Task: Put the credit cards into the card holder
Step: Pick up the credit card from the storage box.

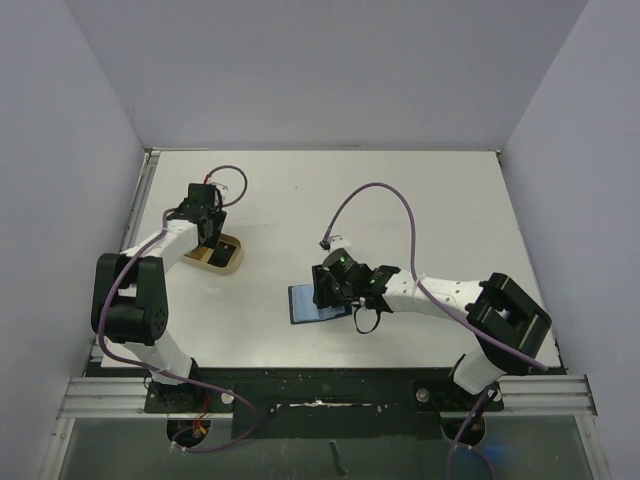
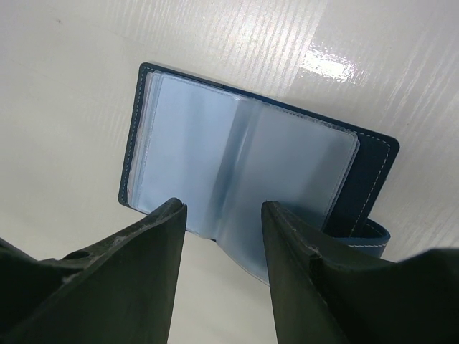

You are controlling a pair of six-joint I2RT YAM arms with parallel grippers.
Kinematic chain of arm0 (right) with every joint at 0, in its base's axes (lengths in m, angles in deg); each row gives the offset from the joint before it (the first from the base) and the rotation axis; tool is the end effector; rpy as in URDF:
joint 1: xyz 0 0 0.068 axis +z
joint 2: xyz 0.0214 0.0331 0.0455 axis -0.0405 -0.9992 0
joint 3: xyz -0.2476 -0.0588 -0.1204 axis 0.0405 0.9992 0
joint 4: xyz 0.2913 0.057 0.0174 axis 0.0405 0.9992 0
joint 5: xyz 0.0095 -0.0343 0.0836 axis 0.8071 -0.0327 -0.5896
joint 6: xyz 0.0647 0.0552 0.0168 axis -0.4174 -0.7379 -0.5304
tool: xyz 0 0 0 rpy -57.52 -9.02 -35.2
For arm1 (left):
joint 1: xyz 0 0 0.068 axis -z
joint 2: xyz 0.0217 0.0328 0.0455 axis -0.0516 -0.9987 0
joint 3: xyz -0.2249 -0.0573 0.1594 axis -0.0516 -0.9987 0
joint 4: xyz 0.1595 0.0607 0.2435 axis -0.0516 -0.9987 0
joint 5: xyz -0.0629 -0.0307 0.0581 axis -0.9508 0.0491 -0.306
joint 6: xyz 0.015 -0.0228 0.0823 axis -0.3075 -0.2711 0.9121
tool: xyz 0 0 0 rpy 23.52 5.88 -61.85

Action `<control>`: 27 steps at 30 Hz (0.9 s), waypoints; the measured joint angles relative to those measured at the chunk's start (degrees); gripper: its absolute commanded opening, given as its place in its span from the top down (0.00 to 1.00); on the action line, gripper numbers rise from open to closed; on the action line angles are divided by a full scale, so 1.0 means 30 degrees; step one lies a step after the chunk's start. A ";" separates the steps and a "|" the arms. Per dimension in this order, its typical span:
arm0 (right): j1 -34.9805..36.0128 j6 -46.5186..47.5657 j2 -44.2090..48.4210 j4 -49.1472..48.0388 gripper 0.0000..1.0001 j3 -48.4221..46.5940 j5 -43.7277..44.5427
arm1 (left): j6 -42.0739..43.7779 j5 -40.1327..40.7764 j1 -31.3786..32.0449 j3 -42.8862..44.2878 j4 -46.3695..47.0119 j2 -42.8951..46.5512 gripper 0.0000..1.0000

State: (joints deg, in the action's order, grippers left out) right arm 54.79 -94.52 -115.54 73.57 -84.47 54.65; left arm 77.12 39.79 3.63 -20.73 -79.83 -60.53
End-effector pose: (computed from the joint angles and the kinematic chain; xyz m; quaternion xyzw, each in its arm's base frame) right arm 0.2304 0.2875 0.1360 -0.0873 0.9369 0.2093 0.2661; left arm 0.4013 -0.0161 0.1517 0.1070 0.9258 0.2108 0.2950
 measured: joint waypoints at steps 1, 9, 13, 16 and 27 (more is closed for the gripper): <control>-0.0007 0.0007 0.0000 0.0000 0.53 0.0000 0.0000 | 0.0000 -0.0146 0.0000 0.0015 0.0007 0.0000 0.44; -0.0124 0.0087 0.0007 -0.0007 0.53 0.0029 -0.0058 | 0.0153 0.0051 0.0168 0.0015 0.0029 -0.0153 0.50; -0.0138 0.0117 0.0007 -0.0007 0.53 0.0029 -0.0066 | 0.0306 0.0372 0.0175 0.0044 0.0022 -0.0393 0.57; -0.0138 0.0117 0.0007 0.0000 0.53 0.0029 -0.0066 | 0.0379 0.0466 0.0299 0.0095 0.0000 -0.0401 0.61; -0.0138 0.0117 0.0007 -0.0007 0.53 0.0051 -0.0080 | 0.0481 0.1224 0.0707 0.0189 -0.0007 -0.0401 0.73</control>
State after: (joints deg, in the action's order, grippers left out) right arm 54.38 -94.17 -115.52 73.55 -84.32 54.41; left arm 78.56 43.46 5.76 -20.16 -79.85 -61.73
